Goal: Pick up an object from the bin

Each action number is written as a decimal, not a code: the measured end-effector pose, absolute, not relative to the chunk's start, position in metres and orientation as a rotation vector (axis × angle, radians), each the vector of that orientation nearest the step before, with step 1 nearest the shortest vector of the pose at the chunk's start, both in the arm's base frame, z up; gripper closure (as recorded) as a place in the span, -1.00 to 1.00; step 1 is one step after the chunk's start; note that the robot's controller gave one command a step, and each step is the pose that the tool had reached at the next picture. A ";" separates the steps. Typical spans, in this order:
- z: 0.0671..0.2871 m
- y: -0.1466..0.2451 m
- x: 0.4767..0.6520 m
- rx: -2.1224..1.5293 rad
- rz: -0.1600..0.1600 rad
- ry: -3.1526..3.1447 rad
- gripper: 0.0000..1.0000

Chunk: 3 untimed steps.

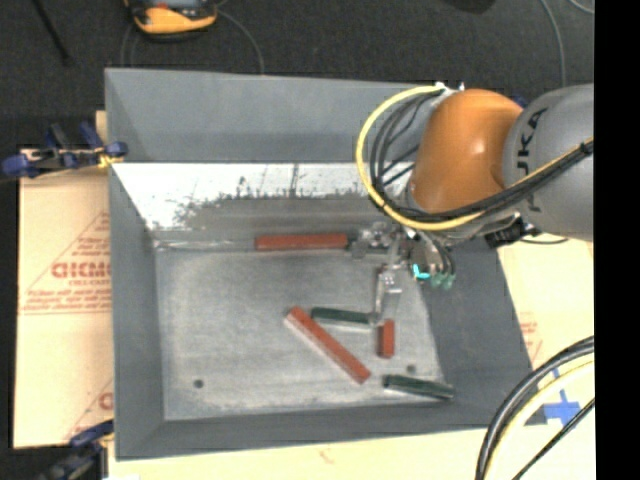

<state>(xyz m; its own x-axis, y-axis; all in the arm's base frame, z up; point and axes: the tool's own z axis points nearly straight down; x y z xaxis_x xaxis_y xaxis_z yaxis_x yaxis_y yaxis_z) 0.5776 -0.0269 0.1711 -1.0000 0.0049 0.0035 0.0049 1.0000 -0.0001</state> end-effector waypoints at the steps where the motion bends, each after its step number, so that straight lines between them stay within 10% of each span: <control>1: 0.176 -0.027 0.579 -0.006 0.001 -3.146 1.00; 2: 0.176 -0.027 0.579 -0.006 0.001 -3.146 1.00; 3: 0.195 -0.070 0.571 0.459 0.005 -3.116 -1.00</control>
Offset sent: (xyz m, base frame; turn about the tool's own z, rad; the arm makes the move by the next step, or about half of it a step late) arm 0.0000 0.0000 0.0000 0.0000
